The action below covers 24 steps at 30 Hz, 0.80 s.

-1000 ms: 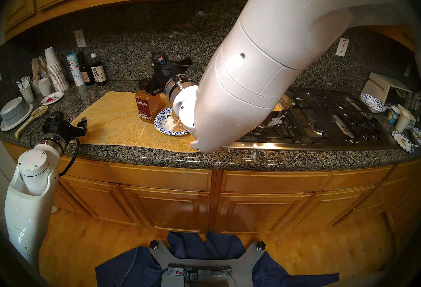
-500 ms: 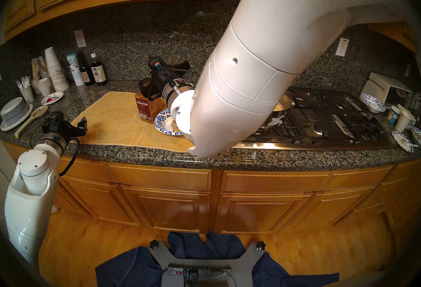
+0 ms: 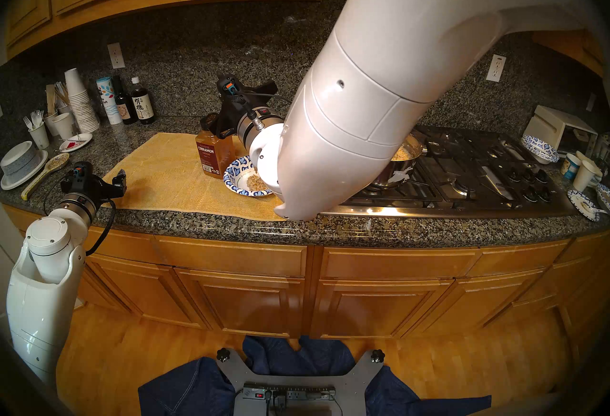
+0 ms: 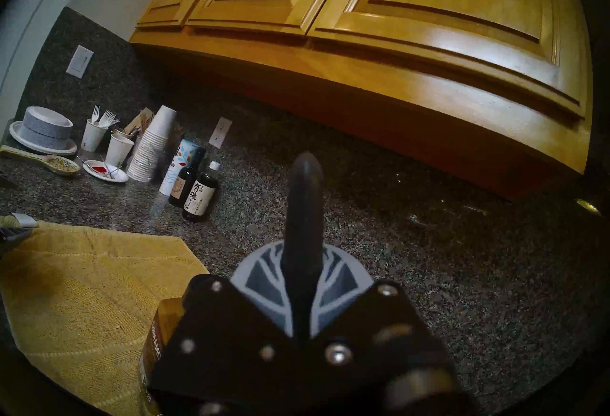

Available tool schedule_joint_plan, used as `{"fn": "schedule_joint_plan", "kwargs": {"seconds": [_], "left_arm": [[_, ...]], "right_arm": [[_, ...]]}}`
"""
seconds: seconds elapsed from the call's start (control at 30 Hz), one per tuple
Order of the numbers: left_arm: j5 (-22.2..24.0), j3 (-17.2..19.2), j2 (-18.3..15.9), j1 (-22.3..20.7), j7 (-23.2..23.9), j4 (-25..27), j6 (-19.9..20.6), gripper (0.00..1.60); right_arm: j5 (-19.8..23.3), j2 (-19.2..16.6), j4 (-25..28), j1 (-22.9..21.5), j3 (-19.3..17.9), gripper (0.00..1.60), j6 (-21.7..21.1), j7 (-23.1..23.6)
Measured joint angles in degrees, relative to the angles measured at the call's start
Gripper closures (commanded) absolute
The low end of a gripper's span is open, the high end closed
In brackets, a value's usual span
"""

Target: Scoop oatmeal into bowl, add cinnamon, and put a spoon inside bowl

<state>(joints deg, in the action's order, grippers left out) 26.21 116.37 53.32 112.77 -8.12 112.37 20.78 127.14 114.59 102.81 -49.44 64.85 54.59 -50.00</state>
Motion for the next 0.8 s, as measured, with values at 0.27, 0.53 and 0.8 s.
{"fn": "schedule_joint_plan", "kwargs": {"seconds": [0.27, 0.53, 0.8], "left_arm": [[0.00, 0.00, 0.00, 0.00, 0.00, 0.00, 0.00, 0.00], [0.00, 0.00, 0.00, 0.00, 0.00, 0.00, 0.00, 0.00], [0.00, 0.00, 0.00, 0.00, 0.00, 0.00, 0.00, 0.00]], "right_arm": [[-0.53, 0.45, 1.10, 0.18, 0.00, 1.60, 0.01, 0.03], [-0.90, 0.44, 0.73, 0.27, 0.99, 1.60, 0.01, 0.04], [-0.90, 0.41, -0.59, 0.10, 1.90, 1.60, 0.03, 0.04]]}}
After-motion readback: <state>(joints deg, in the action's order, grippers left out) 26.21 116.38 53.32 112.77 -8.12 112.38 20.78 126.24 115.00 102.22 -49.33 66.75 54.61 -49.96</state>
